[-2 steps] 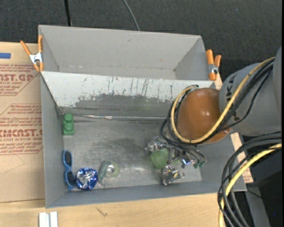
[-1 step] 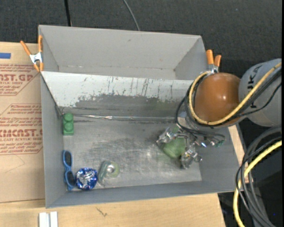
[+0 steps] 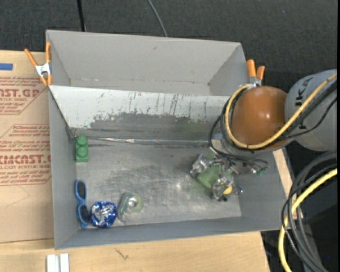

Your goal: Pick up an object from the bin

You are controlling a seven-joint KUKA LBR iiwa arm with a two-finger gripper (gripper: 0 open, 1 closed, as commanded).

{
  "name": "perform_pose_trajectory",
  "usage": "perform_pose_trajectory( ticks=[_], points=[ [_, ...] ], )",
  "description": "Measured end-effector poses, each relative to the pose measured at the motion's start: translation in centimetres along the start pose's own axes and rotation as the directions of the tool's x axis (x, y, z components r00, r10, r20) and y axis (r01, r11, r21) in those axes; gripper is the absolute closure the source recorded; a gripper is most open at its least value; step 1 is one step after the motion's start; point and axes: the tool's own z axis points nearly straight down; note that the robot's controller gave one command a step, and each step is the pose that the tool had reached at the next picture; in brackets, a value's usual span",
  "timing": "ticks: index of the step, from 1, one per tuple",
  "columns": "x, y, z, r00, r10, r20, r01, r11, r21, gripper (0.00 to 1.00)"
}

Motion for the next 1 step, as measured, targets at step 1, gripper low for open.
perform_pose_trajectory(
  ticks=[1],
  points=[
    [0.3, -0.04, 0.23, 1.0, 0.0, -0.008, 0.0, 1.0, -0.001, 0.0]
  ],
)
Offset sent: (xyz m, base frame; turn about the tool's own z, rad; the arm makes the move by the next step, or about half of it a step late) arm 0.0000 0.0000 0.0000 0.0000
